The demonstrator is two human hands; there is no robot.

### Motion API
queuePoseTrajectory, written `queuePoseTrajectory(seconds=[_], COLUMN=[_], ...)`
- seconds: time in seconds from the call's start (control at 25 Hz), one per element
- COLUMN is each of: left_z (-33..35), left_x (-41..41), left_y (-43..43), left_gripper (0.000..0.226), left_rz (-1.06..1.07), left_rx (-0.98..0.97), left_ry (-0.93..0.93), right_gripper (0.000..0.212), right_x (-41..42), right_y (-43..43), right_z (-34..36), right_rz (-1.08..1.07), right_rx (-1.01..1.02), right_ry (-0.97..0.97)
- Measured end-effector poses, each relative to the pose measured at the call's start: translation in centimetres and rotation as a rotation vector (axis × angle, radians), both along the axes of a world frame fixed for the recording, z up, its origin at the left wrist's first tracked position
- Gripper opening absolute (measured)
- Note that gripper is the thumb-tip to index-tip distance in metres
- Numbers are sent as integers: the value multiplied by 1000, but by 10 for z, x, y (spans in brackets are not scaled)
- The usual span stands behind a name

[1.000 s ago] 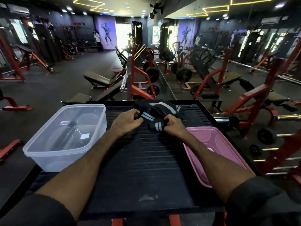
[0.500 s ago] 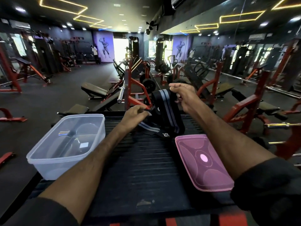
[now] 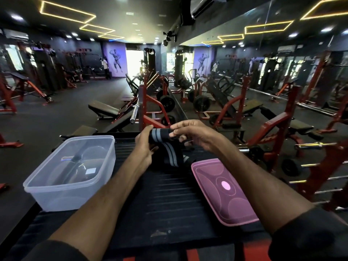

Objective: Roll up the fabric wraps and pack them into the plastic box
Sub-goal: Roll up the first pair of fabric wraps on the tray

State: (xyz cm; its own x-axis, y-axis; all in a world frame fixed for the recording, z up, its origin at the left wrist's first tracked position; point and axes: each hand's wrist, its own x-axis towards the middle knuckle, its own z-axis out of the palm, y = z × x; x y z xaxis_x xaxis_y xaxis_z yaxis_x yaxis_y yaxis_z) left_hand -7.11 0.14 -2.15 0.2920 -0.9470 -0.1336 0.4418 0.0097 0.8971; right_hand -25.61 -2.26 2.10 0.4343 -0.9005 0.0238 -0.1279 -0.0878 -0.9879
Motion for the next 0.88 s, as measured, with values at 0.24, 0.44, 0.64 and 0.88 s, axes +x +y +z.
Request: queuePoseTrajectory(seconds=[0.24,0.44,0.64,0.88], left_z=[-51,-66,-67,-65], left_x=[38,63,62,61], left_y=[25,34,46,53], left_gripper=[21,77,68,56], left_rz=[232,185,68,39], left_rx=[-29,-36,-42,-80], left_ry=[161,237,314,344], right_gripper=[36,55,95,97], right_x=[12,47,85,107], right_y=[-20,-46,-43,-42], right_z=[-32,-66,-80,-104], right_rz=[-117,136,519,454], right_rx=[-149,-286,-213,-98], right_ry=[231,519,640,549])
